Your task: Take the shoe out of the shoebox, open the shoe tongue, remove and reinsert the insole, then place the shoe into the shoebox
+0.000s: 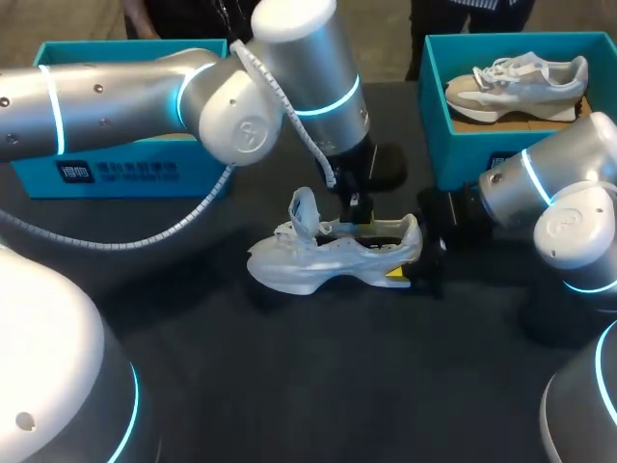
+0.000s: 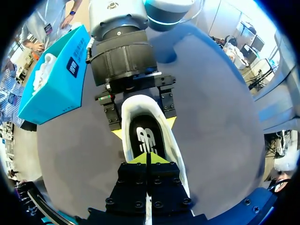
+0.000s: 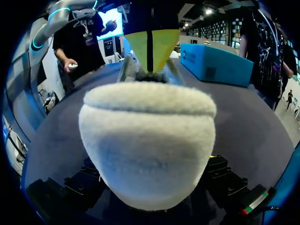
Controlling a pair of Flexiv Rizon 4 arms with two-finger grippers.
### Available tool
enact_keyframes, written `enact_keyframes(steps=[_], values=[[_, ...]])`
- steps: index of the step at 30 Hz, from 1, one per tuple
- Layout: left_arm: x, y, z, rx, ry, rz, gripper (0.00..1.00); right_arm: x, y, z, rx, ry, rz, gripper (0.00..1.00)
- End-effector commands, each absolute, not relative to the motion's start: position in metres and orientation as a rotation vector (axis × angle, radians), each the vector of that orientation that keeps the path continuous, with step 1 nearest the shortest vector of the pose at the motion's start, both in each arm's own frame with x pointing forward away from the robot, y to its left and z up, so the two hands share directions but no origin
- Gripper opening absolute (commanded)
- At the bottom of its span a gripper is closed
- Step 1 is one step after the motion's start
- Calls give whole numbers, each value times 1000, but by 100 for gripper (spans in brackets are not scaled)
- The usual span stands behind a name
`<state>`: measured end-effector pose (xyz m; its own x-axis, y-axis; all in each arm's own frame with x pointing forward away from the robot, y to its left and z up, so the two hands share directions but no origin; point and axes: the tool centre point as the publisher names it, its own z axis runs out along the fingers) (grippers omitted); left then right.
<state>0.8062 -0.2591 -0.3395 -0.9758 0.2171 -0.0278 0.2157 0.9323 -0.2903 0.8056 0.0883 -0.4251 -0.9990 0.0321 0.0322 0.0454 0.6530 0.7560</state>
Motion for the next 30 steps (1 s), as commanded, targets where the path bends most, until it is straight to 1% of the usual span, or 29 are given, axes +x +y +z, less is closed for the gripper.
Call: enact_keyframes(steps=[1,16,30], values=[[807,-264,-350,-337,-3087,473,0,807,88,-426,-68,-2844,-1296,0],[794,-262,-371,-314,-3069,441,0,807,88,-426,-68,-2844,-1296,0],[778,-251,-377,-307,-2971,391,0,807,88,-426,-68,-2844,-1296,0]])
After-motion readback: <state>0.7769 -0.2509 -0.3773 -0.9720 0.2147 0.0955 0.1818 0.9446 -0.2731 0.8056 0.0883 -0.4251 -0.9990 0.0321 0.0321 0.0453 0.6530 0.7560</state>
